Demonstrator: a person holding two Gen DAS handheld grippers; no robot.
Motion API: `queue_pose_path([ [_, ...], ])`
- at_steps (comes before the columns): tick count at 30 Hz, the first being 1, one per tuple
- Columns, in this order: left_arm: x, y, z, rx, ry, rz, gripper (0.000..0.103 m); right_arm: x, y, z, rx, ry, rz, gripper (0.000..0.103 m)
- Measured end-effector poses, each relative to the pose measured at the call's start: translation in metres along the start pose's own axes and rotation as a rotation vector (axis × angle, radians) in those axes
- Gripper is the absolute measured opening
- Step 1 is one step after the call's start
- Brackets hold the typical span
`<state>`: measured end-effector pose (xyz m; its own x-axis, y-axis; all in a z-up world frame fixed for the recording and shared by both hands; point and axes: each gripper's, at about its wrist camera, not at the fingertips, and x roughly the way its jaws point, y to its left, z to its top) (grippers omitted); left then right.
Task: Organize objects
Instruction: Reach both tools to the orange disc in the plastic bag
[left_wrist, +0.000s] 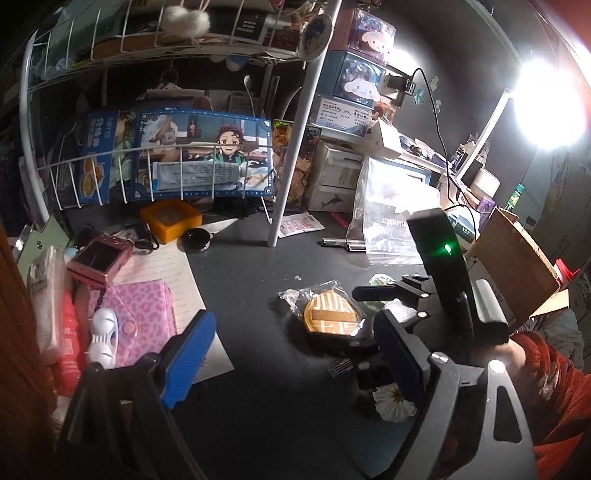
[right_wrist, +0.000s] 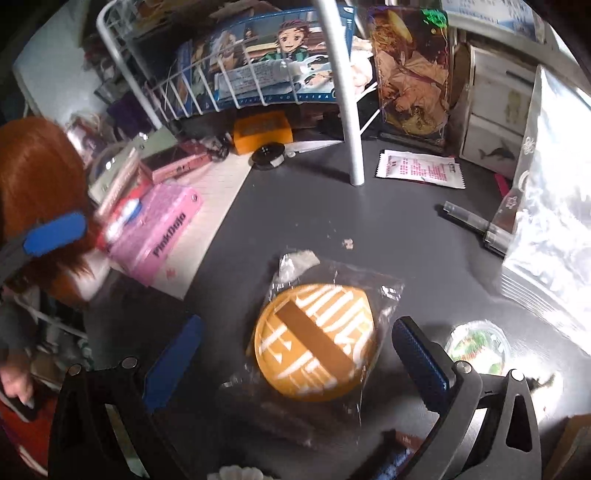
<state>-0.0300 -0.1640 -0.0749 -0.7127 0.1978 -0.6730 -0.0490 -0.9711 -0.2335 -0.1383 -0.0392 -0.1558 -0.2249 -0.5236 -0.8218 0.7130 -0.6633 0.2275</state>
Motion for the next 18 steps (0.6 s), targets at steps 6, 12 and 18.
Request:
queue_pose_path([
  [6,0.003,0.005,-0.001,-0.022,0.005,-0.01,0.085,0.003,0.009,-0.009,-0.043,0.009,-0.089,0.075],
  [12,0.001,0.004,-0.003,-0.02,0.006,-0.006,0.086,0.002,0.012,-0.012,-0.065,0.012,-0.137,0.067],
  [18,-0.002,0.006,-0.003,-0.033,-0.001,-0.009,0.086,0.003,0.018,-0.011,-0.07,0.019,-0.15,0.077],
])
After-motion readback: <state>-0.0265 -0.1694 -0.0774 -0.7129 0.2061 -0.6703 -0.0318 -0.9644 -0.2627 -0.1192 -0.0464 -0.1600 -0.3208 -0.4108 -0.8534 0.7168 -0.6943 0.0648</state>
